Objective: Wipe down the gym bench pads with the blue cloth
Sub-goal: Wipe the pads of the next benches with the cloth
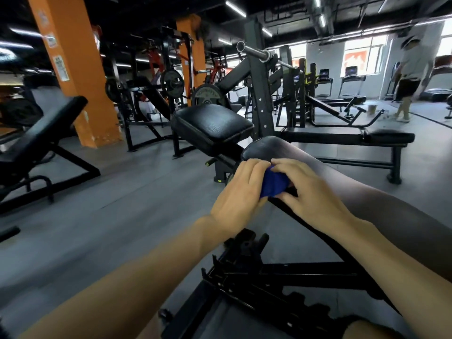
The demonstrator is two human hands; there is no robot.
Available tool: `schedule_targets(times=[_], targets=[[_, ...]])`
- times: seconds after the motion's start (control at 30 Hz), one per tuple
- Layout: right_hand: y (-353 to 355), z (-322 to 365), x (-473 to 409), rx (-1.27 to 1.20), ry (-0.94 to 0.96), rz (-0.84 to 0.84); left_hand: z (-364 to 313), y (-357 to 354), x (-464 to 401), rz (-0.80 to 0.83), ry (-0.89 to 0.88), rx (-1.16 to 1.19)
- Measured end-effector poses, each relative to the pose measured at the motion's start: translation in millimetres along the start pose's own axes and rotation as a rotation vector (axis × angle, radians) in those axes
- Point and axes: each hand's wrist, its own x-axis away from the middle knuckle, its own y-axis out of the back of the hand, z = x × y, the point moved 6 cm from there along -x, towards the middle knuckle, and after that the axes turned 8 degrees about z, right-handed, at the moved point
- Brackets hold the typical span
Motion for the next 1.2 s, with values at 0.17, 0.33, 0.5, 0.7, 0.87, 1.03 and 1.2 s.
schedule_targets(times=[0.17, 0.33, 0.5, 0.7, 0.87, 1.03, 1.2], targets=[[-8.3, 6.7, -19.6, 0.062, 0.044, 0.019, 25.8, 1.4, 11.3, 0.001, 0.068, -0.016], [-24.8, 25.6, -27.9, 0.171, 0.198, 0.034, 51.1, 10.0, 37.8, 0.047, 0.112, -0.215], [-54.2, 50.9, -38.2, 0.103, 0.300, 0.065, 75.8, 29.5, 86.0, 0.111, 0.289, -0.324], [-97.3, 97.0, -38.7, -0.037, 0.369, 0.139, 70.4, 64.7, 157.2, 0.150, 0.560, -0.367], [-135.6, 154.8, -28.0, -0.191, 0.405, 0.307, 33.9, 107.0, 230.3, 0.205, 0.830, -0.455], [-161.8, 246.7, 2.5, -0.380, 0.536, 0.485, -39.0, 169.4, 328.0, 0.259, 1.136, -0.599], [-176.0, 358.0, 62.4, -0.562, 0.788, 0.524, -152.0, 227.2, 416.6, 0.280, 1.469, -0.717]])
